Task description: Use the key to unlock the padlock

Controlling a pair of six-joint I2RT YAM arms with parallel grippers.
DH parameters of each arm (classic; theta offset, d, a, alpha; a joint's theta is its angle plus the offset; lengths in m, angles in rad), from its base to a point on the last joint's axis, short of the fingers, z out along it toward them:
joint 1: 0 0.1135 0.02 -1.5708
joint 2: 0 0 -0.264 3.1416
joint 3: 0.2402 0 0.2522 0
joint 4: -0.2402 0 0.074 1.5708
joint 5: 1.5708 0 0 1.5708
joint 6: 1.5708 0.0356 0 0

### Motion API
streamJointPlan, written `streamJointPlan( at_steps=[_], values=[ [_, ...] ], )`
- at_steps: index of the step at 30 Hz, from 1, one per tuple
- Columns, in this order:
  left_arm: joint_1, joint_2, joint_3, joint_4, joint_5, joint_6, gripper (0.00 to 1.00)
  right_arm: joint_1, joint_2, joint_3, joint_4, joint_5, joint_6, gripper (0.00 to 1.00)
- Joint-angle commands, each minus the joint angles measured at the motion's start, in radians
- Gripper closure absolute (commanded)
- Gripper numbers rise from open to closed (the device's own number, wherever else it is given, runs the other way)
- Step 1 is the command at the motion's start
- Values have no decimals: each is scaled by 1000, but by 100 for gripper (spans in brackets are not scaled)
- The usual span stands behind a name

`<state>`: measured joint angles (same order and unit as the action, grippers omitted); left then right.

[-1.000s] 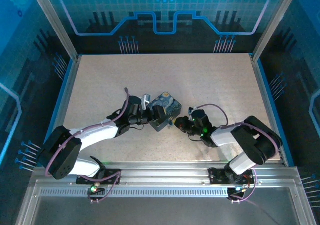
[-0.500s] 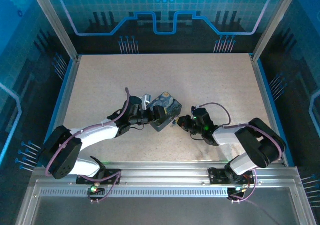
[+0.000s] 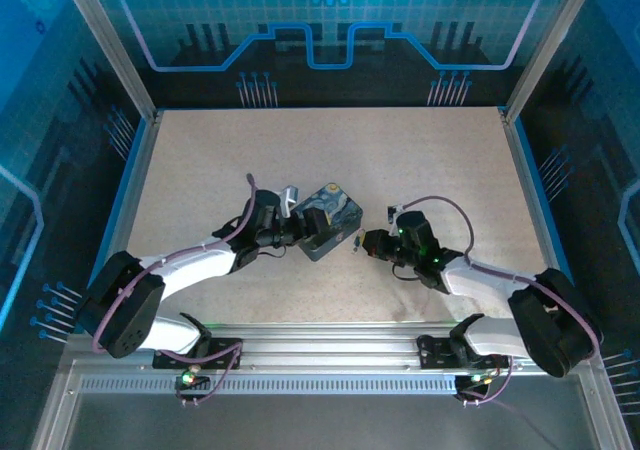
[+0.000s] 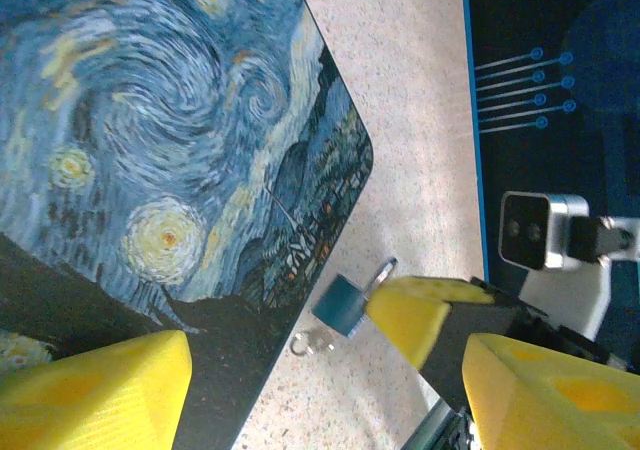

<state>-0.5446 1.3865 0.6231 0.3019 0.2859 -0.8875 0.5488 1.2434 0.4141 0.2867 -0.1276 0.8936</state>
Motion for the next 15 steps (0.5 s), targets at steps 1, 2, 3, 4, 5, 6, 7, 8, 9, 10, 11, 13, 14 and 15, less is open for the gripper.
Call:
streamJointPlan(
  at_steps=[1, 2, 3, 4, 5, 6, 7, 8, 9, 10, 11, 13, 14, 15],
  values=[
    [38, 37, 2, -103, -14, 45, 26, -15, -50, 60, -145, -56, -132, 93],
    [46, 37, 6, -111, -13, 51, 25, -18, -60, 74, -174, -73, -156, 94],
    [52, 38, 10, -116, -13, 57, 25, -18, -68, 86, -207, -88, -179, 94],
    [58, 39, 13, -119, -9, 61, 25, -18, -75, 97, -234, -103, -199, 94],
    [66, 39, 16, -124, -7, 68, 25, -18, -80, 109, -265, -118, -218, 93],
    [75, 41, 21, -128, -2, 72, 25, -19, -85, 116, -294, -131, -234, 94],
    [82, 41, 26, -131, 3, 75, 25, -19, -89, 121, -314, -144, -245, 94],
    [92, 42, 30, -138, 11, 79, 25, -20, -92, 123, -335, -160, -256, 93],
    [99, 40, 37, -143, 21, 84, 25, -20, -93, 123, -352, -177, -266, 93],
    [105, 36, 43, -150, 25, 88, 25, -20, -93, 122, -363, -197, -274, 93],
    [110, 30, 50, -158, 29, 96, 24, -19, -89, 118, -371, -219, -281, 93],
    [113, 12, 66, -181, 29, 115, 23, -20, -76, 106, -372, -257, -286, 93],
    [114, 0, 74, -196, 27, 122, 23, -20, -65, 97, -367, -276, -286, 93],
    [114, -14, 78, -206, 24, 129, 23, -20, -52, 89, -357, -295, -285, 93]
  ],
)
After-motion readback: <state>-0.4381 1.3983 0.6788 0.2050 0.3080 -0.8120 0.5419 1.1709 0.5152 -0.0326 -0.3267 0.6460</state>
